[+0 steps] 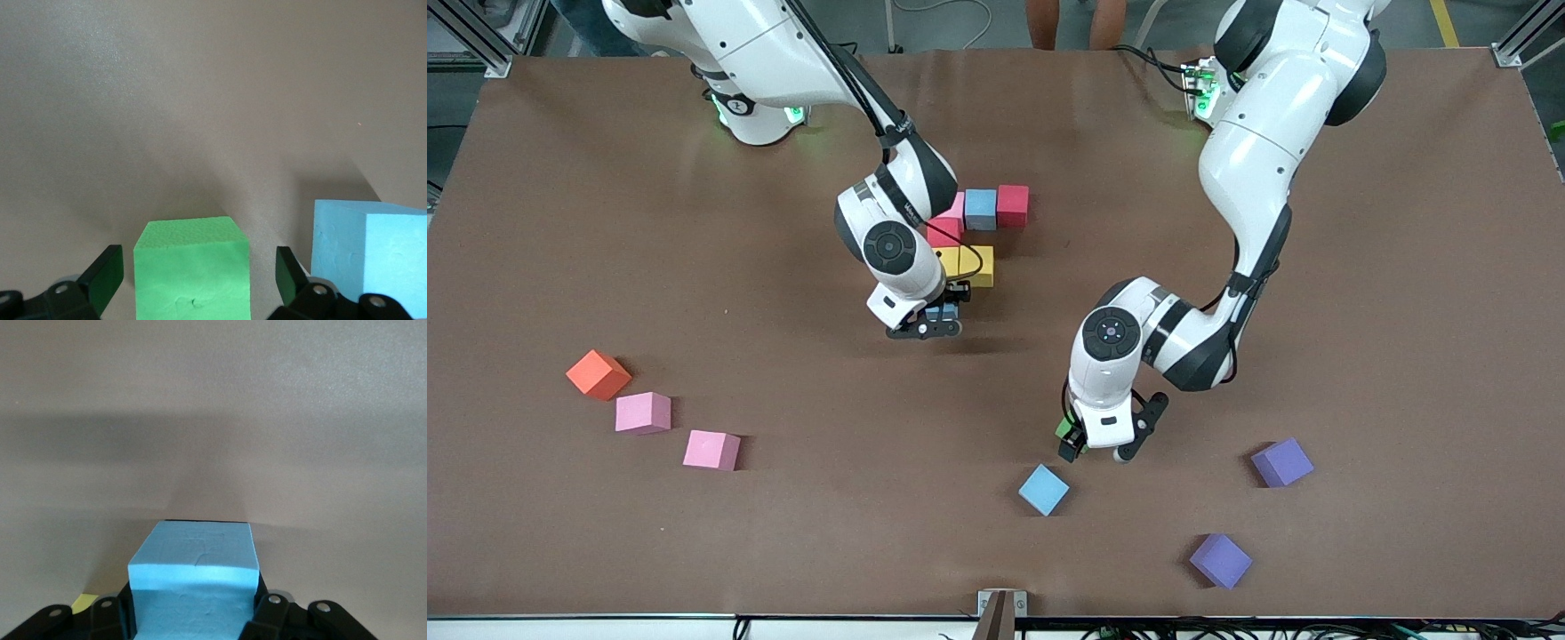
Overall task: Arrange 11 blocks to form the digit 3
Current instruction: 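Lower the blue cube below the yellow cubes while the left gripper carries green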
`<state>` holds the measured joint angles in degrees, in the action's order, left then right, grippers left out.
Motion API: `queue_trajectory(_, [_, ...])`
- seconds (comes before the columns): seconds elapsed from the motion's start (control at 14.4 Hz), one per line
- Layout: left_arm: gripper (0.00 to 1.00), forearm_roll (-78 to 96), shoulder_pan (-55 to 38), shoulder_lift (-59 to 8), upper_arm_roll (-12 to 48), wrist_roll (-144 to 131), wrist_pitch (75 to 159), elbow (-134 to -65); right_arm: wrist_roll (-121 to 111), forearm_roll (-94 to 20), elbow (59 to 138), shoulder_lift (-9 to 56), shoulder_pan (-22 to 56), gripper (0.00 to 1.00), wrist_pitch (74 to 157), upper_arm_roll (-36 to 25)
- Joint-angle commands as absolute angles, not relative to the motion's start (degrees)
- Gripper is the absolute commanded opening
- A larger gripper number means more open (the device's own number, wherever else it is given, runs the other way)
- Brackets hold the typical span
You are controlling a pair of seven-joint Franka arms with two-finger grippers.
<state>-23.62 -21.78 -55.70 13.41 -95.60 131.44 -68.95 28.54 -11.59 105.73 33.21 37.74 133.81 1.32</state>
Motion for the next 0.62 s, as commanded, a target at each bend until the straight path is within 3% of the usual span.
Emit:
queue_trajectory(0.0, [1.0,-24.1,-22.1,-57.5,13.5,-94.6,130.3,-66.6,28.4,-12.5,108.0,31.7,38.1,0.39,135.2,1.1])
queue_trajectory(0.28, [1.0,-24.1,-22.1,-57.7,13.5,-94.3,130.3,-66.6,28.4,-12.5,108.3,31.7,38.1,0.39,135.2,1.1])
queue_trajectory(0.35, [0.96,-24.1,-22.1,-57.7,13.5,-94.3,130.3,-66.6,28.4,-12.5,108.5,31.6,38.1,0.39,135.2,1.1])
queue_trajectory(0.42, [0.85,-24.1,-22.1,-57.7,13.5,-94.4,130.3,-66.6,28.4,-12.5,108.5,31.6,38.1,0.39,135.2,1.1])
queue_trajectory(0.56, [0.54,-24.1,-22.1,-57.7,13.5,-94.4,130.3,-66.6,28.5,-12.5,108.7,31.3,38.1,0.39,134.9,1.1])
